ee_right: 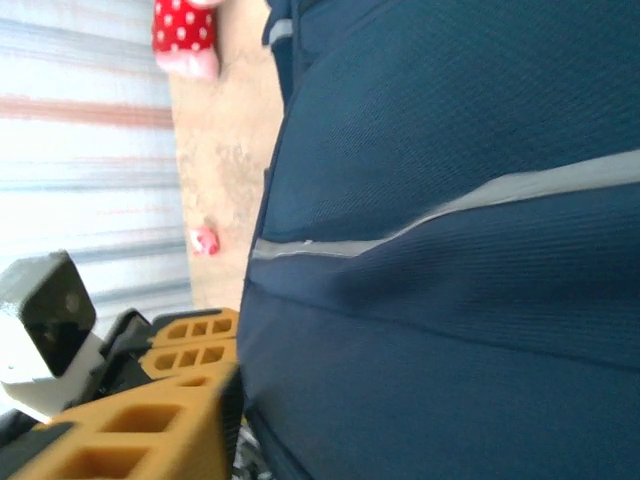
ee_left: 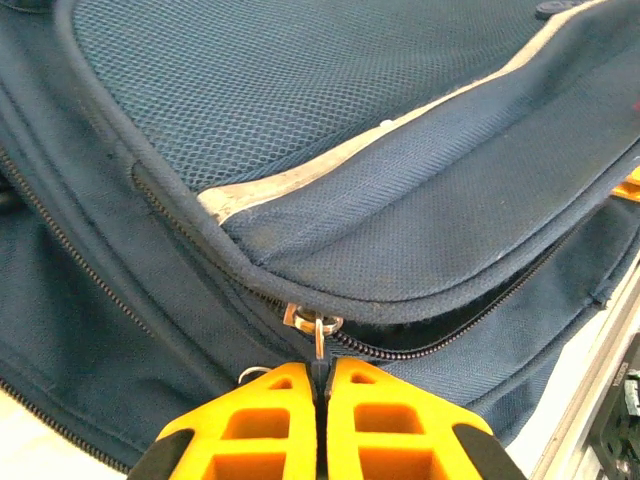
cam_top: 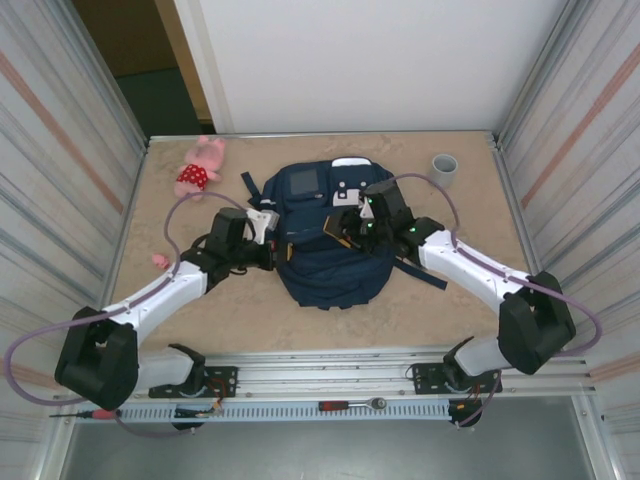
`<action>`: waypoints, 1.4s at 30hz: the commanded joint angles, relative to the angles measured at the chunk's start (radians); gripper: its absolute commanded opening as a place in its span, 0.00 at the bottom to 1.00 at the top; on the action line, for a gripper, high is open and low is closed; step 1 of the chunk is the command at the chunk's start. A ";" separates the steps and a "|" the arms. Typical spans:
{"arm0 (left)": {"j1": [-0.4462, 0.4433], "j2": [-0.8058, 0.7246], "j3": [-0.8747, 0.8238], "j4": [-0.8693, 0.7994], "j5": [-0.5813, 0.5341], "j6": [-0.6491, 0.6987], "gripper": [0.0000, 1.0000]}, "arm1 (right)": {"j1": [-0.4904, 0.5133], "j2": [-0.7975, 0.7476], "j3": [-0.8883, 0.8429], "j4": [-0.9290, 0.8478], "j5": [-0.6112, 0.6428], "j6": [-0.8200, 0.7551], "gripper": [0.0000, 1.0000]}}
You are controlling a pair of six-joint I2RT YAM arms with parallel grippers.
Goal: Pack books, pencil case, and school supplies into a backpack
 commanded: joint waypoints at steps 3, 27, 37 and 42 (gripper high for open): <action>-0.006 -0.006 0.030 -0.004 -0.034 0.004 0.00 | -0.014 0.030 0.049 0.018 -0.005 -0.024 0.06; 0.140 -0.140 0.119 -0.147 -0.144 0.083 0.69 | -0.038 0.168 0.258 -0.094 -0.286 -0.163 0.12; -0.043 -0.134 0.134 -0.144 -0.058 0.578 0.78 | -0.048 0.082 0.198 -0.152 -0.246 -0.158 0.19; -0.144 -0.050 0.149 -0.051 -0.137 0.822 0.83 | -0.049 0.071 0.195 -0.161 -0.255 -0.162 0.18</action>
